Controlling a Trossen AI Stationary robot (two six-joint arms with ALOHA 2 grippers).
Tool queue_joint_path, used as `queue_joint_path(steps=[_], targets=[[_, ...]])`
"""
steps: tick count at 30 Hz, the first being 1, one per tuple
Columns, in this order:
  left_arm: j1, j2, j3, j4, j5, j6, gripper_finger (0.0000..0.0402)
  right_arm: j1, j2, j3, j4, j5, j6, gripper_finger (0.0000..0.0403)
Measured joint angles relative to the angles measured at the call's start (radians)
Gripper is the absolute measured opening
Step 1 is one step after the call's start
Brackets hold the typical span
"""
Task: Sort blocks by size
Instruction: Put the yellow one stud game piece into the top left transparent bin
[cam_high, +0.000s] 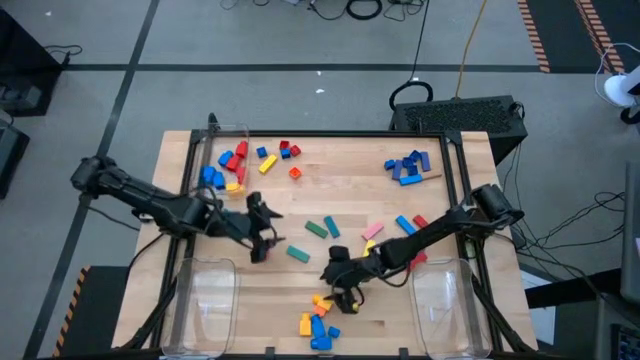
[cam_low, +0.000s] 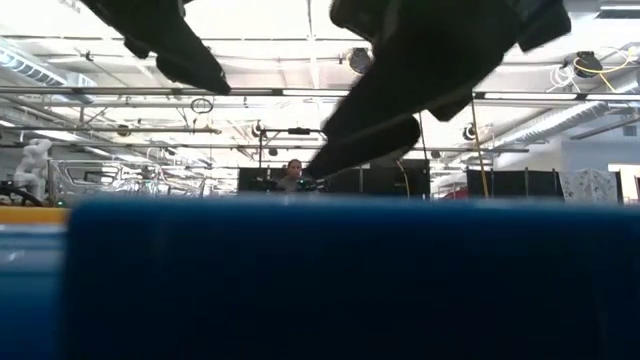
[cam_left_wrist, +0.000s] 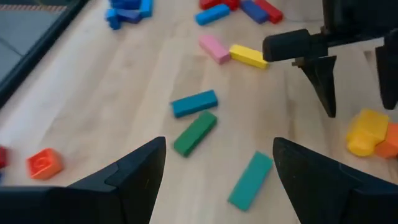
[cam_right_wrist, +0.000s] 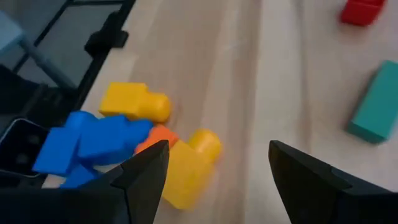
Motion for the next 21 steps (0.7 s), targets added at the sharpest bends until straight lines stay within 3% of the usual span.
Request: queue_joint_path(steps=[10, 21], targets=[[-0.072, 0.15, 0.0, 0.088, -0.061, -0.027, 0.0297, 0.04, 0.059, 0.117, -0.16, -0.002, 0.028, 0.0261], [-0.075, 0.167, 0.0, 0.115, -0.079, -0.026, 0.0297, 0.031, 0.085, 0.115, -0.188, 0.026, 0.045, 0.0261]])
